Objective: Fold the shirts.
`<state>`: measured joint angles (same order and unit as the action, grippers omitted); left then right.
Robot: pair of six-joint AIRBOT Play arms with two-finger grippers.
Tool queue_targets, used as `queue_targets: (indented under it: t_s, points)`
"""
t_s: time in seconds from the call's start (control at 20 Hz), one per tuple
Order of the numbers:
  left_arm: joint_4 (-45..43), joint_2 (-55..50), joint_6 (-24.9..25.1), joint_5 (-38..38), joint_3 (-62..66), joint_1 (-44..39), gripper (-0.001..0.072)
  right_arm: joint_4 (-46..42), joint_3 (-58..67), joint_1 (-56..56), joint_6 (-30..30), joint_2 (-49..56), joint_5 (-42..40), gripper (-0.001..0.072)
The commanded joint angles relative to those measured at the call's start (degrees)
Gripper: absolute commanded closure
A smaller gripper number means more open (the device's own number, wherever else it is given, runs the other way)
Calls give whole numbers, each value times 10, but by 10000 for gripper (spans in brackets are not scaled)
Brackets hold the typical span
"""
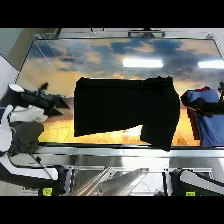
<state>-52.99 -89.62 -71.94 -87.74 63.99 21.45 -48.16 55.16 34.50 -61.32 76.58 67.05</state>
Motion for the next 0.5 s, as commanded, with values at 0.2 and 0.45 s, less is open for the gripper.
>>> queue_targets:
  t_s: [0.2,0.45]
  points:
    - [-24,47,11,115,-205,-38,13,-4,-29,11,0,-11,0,342]
    - [-22,47,2,181,-205,-116,14,-1,-29,11,5,-10,-7,342]
